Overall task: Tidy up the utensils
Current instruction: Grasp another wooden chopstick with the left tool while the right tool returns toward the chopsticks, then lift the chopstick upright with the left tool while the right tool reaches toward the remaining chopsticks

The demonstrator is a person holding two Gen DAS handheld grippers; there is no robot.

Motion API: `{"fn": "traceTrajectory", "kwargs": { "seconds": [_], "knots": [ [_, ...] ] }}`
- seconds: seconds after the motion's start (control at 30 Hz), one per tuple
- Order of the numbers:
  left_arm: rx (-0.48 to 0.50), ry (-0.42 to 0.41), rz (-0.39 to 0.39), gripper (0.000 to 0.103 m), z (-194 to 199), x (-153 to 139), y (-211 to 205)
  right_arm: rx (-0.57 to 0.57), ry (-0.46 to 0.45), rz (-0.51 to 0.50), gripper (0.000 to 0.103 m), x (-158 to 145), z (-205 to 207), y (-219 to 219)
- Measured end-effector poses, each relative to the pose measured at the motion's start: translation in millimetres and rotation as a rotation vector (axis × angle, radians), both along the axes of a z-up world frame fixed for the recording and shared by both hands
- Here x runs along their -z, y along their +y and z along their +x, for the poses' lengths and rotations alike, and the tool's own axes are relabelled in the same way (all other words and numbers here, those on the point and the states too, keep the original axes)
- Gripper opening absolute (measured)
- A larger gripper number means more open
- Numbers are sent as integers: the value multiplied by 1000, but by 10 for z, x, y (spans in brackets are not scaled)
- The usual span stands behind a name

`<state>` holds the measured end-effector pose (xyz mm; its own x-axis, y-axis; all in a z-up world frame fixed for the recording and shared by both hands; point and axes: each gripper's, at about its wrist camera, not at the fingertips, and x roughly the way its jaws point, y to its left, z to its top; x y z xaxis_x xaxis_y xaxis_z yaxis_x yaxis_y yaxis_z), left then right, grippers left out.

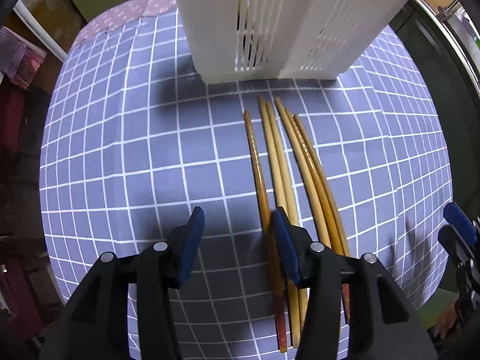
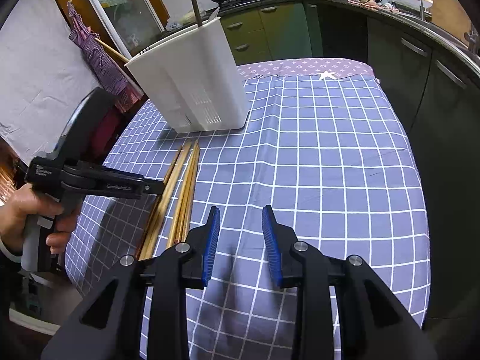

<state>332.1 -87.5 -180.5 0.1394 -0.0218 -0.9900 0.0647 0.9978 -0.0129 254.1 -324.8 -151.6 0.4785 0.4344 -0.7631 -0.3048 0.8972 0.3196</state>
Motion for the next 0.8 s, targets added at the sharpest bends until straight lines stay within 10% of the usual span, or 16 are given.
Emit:
{"fn": "traceTrajectory", "kwargs": {
  "seconds": [0.4, 0.53, 0.8],
  "knots": [
    [3, -9, 18, 40, 151, 50, -35, -12, 3, 16, 33, -9, -8, 4],
    [27, -19, 17, 12, 176, 43, -86, -14, 3, 10, 33, -3, -19, -1],
    [10, -60, -26, 7, 130, -73, 177, -16, 13, 12, 33, 30, -15, 6]
  ]
}}
